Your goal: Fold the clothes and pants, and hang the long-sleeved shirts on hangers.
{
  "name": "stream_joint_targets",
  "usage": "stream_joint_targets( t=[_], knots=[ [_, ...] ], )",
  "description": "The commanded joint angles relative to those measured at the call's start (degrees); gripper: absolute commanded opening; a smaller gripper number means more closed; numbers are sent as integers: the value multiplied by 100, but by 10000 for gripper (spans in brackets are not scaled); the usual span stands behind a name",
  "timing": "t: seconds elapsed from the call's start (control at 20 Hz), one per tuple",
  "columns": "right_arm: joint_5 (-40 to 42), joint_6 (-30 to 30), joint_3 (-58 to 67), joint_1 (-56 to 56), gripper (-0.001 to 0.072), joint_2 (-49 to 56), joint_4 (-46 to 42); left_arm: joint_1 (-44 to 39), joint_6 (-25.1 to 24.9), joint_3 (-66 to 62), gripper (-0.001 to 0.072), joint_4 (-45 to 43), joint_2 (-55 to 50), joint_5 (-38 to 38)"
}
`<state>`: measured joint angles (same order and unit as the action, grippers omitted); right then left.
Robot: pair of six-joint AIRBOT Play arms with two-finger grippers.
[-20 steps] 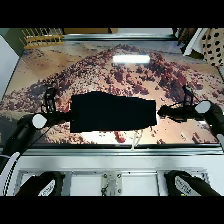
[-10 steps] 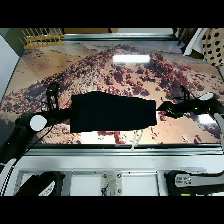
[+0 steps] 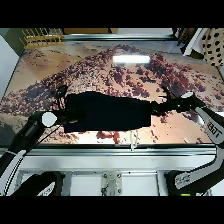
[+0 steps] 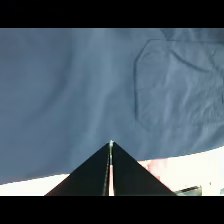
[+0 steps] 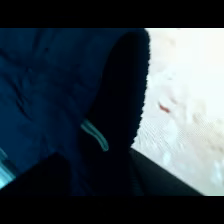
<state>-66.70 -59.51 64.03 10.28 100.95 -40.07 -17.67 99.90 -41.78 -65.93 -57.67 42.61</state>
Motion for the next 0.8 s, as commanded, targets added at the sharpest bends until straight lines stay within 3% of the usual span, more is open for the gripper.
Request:
stream_joint_targets(
  t=[0.0, 0.05, 0.25, 0.55, 0.75],
  knots=[
    [109, 52, 20, -286, 131, 57, 46, -9, 15, -7, 5, 160, -297, -103],
    [111, 61, 20, -297, 22, 50, 46, -9, 15, -7, 5, 160, -361, -101],
    [-79, -240, 26, -203, 20, -326, -348, -9, 15, -98, 5, 162, -612, -57],
    [-1054, -1665, 214, -13, 20, -1792, -2682, -518, -28, -1495, 4, 144, -1812, 116],
    [-2041, -2345, 953, -79, 20, -2339, -2881, -1325, -50, -2588, 5, 157, -3099, 66]
  ],
)
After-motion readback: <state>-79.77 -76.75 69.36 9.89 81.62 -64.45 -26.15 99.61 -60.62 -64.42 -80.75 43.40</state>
